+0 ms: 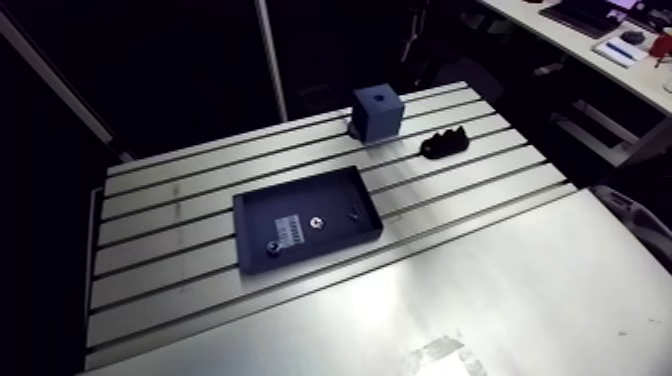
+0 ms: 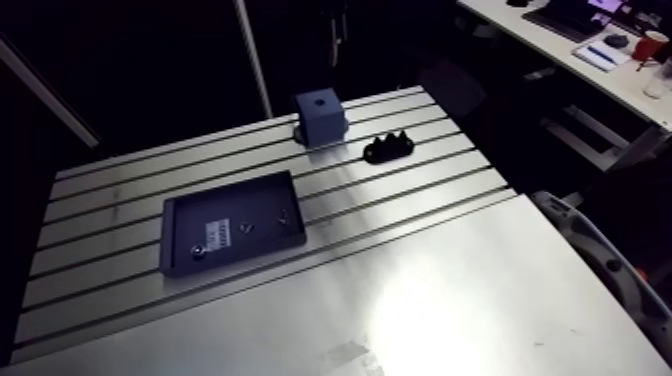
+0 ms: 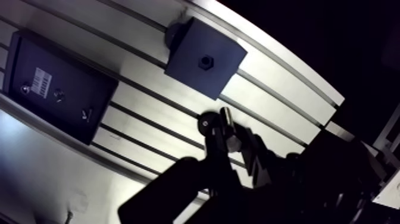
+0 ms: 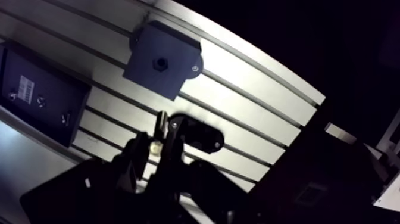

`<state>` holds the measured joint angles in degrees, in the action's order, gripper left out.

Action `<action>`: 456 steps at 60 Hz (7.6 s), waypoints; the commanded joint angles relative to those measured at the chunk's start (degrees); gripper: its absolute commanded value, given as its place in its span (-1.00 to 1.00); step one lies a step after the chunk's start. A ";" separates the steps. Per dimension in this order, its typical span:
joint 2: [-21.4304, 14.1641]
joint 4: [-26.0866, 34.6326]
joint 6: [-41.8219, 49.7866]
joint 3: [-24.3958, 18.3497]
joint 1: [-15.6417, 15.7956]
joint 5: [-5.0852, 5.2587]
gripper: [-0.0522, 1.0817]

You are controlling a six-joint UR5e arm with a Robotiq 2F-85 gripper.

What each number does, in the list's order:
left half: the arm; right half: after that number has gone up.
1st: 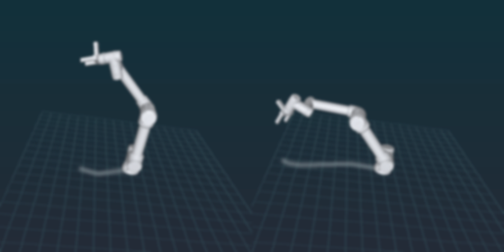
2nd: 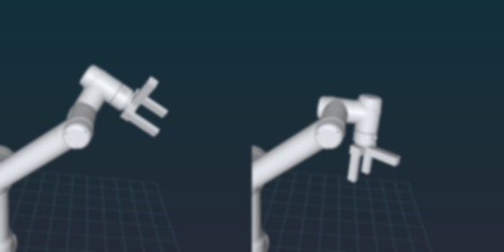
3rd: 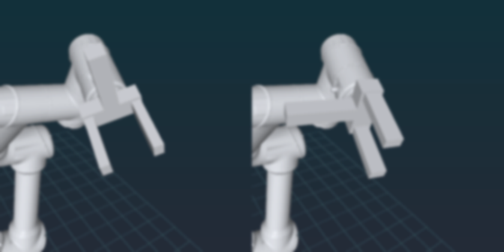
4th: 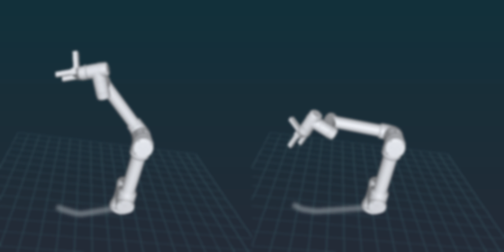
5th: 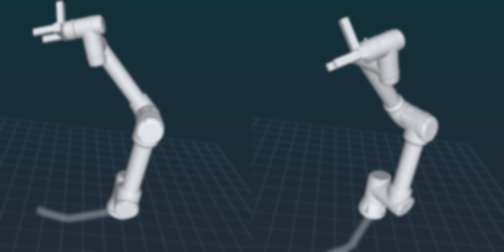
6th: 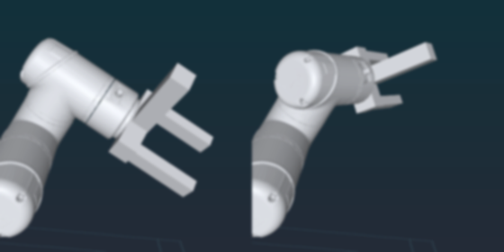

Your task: Pick up the M10 bolt and insert it into the hex recess until seated.

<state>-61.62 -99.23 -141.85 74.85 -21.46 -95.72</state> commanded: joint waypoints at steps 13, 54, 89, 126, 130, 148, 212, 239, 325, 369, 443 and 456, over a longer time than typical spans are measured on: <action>3.55 2.86 -2.36 -3.53 3.76 -5.28 0.46; 4.71 2.17 -2.17 -3.62 4.32 -5.03 0.46; 6.73 1.89 -1.91 -3.97 4.40 -5.05 0.46; 7.61 1.66 -1.55 -3.79 4.40 -4.78 0.46; 7.86 0.75 -1.63 -3.72 4.40 -4.71 0.46; 8.24 -0.04 -1.99 -3.62 4.40 -4.52 0.46; 8.68 -0.04 -2.17 -3.10 4.32 -4.53 0.46; 8.77 -0.13 -2.17 -3.01 4.32 -4.52 0.46; 8.85 -0.14 -2.18 -2.65 4.32 -4.78 0.46; 9.29 -0.13 -2.26 -3.36 4.32 -4.70 0.46; 9.29 -0.22 -2.35 -2.74 4.32 -4.79 0.46; 9.22 -0.13 -2.42 -2.99 4.32 -4.62 0.46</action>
<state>-52.31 -99.42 -144.19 72.12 -17.15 -100.47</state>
